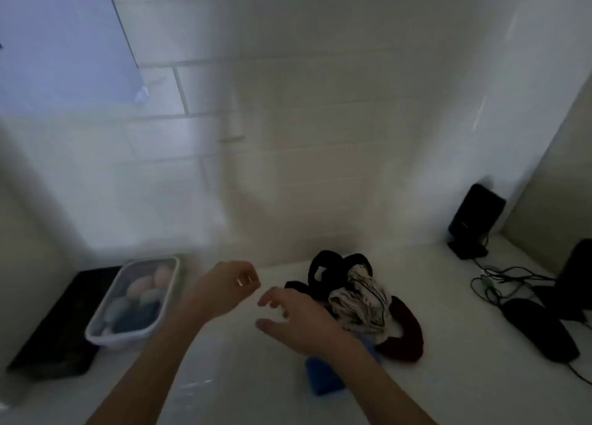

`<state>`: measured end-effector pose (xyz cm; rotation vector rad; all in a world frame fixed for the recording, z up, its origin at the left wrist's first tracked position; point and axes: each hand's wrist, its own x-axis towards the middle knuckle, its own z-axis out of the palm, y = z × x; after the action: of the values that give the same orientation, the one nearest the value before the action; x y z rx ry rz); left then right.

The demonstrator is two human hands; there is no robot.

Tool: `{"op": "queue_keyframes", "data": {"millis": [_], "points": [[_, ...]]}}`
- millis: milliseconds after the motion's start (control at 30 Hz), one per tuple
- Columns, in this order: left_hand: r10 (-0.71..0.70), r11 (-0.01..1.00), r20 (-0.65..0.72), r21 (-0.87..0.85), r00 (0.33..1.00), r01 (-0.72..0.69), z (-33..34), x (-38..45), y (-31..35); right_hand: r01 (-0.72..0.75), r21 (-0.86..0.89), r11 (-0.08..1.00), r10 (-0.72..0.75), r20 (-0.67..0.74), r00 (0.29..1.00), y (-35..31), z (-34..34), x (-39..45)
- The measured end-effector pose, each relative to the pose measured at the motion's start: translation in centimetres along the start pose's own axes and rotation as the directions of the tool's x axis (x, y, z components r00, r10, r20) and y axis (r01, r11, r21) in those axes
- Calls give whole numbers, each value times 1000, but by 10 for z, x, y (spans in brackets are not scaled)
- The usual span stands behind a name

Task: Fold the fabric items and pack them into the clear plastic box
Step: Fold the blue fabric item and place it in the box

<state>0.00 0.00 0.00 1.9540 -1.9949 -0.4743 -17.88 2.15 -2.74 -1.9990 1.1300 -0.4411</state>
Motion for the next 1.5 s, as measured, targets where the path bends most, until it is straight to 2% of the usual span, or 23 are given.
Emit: {"op": "queue_keyframes", "data": {"millis": [67, 233, 400, 533, 633, 733, 800, 900, 1000, 1100, 1233, 1333, 1433, 1500], "points": [[-6, 1000, -25, -16, 1000, 5, 16, -2, -11, 29, -86, 996, -31, -20, 999, 11, 20, -1], [33, 983, -164, -174, 986, -62, 42, -15, -35, 66, -6, 998, -66, -145, 987, 31, 51, 2], [105, 983, -225, -126, 969, -136, 42, -60, -46, 96, -87, 992, -117, -277, 954, 32, 61, -4], [85, 984, -201, -134, 976, -113, 44, -104, -63, 161, -84, 983, -176, -236, 956, 30, 67, -27], [45, 972, -239, -213, 970, -97, 47, -121, -75, 132, -52, 990, -138, -158, 978, 30, 75, -47], [43, 949, -278, -289, 960, -126, 53, -130, -81, 123, -84, 989, -139, -221, 965, 31, 82, -57], [15, 903, -280, -409, 960, -133, 57, -134, -83, 120, -62, 991, -133, -299, 945, 31, 85, -59], [-70, 727, -245, -677, 967, -119, 58, -140, -88, 154, 65, 986, -117, -386, 915, 28, 91, -62], [-132, 576, -238, -809, 962, -122, 66, -143, -94, 184, 242, 953, -32, -521, 853, 21, 94, -63], [-166, 562, -237, -820, 957, -106, 77, -144, -95, 189, 269, 944, 16, -612, 791, 18, 95, -57], [-189, 558, -241, -824, 952, -98, 82, -137, -95, 186, 198, 962, -1, -681, 733, 16, 86, -39], [-146, 564, -255, -815, 956, -131, 88, -129, -94, 162, 172, 972, 9, -711, 703, 19, 78, -22], [1, 547, -235, -814, 972, -198, 89, -125, -93, 155, 322, 934, 132, -714, 687, 25, 71, -9], [85, 600, -193, -773, 977, -205, 88, -123, -91, 129, 374, 918, 176, -678, 713, 30, 63, -4]]}}
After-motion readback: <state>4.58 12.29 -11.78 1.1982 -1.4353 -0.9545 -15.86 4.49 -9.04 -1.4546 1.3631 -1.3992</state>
